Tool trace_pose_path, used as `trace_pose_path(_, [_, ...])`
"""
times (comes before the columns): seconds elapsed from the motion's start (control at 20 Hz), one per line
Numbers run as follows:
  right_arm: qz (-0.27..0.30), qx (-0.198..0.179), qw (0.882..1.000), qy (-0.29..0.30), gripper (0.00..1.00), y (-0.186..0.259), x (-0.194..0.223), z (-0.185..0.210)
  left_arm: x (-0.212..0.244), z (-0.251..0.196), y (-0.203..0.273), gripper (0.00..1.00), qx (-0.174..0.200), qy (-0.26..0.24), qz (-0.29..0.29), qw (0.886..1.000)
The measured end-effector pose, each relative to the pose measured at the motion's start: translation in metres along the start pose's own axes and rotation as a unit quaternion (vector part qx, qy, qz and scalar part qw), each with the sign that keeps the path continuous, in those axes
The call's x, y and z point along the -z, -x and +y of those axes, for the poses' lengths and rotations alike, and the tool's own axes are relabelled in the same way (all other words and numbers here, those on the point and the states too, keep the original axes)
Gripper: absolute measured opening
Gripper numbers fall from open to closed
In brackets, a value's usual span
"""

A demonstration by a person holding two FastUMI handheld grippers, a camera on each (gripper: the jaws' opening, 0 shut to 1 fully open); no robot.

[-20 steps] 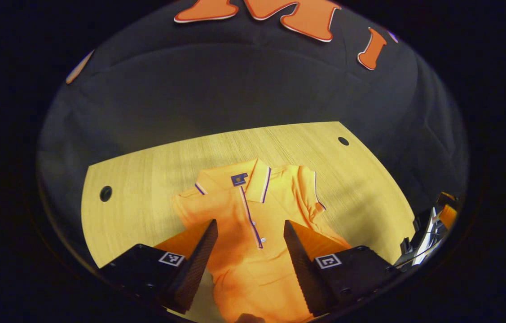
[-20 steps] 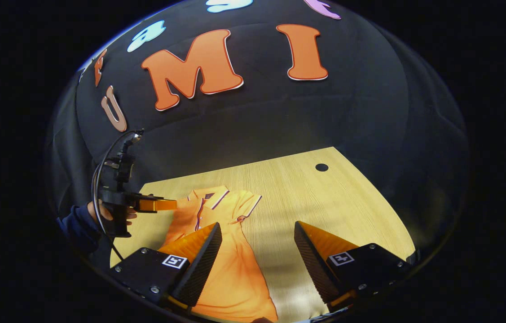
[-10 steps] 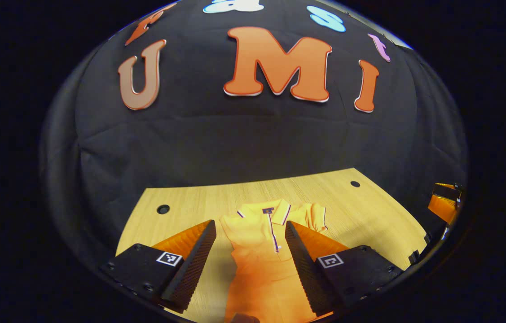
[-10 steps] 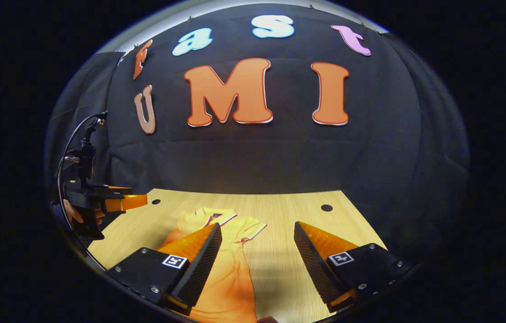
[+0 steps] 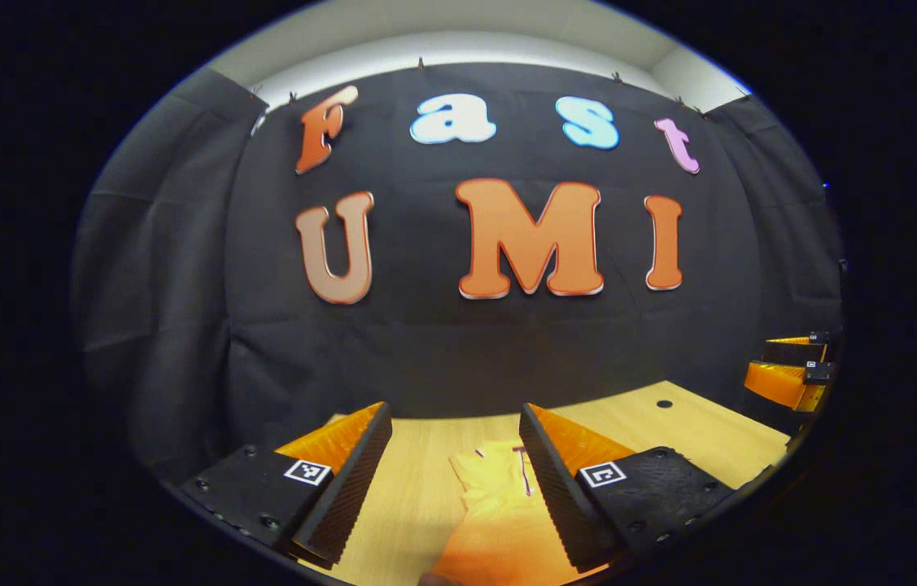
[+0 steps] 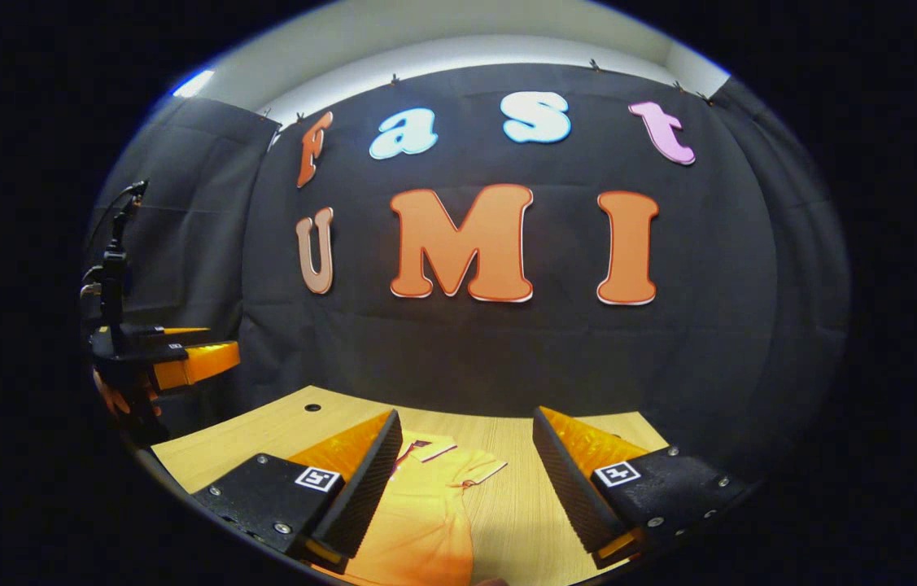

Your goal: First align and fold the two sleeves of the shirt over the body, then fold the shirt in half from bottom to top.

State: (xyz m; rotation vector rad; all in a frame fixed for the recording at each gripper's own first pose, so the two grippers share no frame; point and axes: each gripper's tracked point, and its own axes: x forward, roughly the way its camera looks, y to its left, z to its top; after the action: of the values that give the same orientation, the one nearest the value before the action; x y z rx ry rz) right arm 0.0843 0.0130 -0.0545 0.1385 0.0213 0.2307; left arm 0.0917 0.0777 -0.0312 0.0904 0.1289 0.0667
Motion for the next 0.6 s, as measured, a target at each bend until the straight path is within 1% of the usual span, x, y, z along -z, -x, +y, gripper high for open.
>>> trace_pose_path(0.1, [0.022,-0.002,1.000,0.001,0.98,0.011,0.023,0.001,-0.005,0.000,0.023,0.95,-0.007,-0.023,-0.013,1.000])
trace_pose_path(0.15, [0.033,-0.005,0.999,-0.003,0.98,0.017,0.033,0.002,-0.003,0.000,0.032,0.93,-0.011,-0.027,-0.013,1.000])
trace_pose_path(0.2, [0.052,-0.010,0.999,-0.006,0.98,0.022,0.047,0.004,0.003,-0.001,0.037,0.92,-0.012,-0.023,-0.003,1.000])
trace_pose_path(0.3, [0.097,-0.015,0.995,-0.011,0.98,0.032,0.081,0.004,0.033,0.000,0.045,0.92,-0.018,-0.020,0.042,0.999])
trace_pose_path(0.35, [0.125,-0.020,0.992,-0.013,0.98,0.041,0.101,0.005,0.050,0.005,0.051,0.93,-0.023,-0.019,0.062,0.998])
trace_pose_path(0.45, [0.186,-0.026,0.982,-0.014,0.98,0.053,0.143,0.008,0.077,0.003,0.064,0.95,-0.017,-0.016,0.104,0.994])
trace_pose_path(0.6, [0.270,-0.037,0.962,-0.026,0.98,0.075,0.193,0.016,0.127,0.007,0.076,0.95,-0.003,-0.025,0.174,0.984])
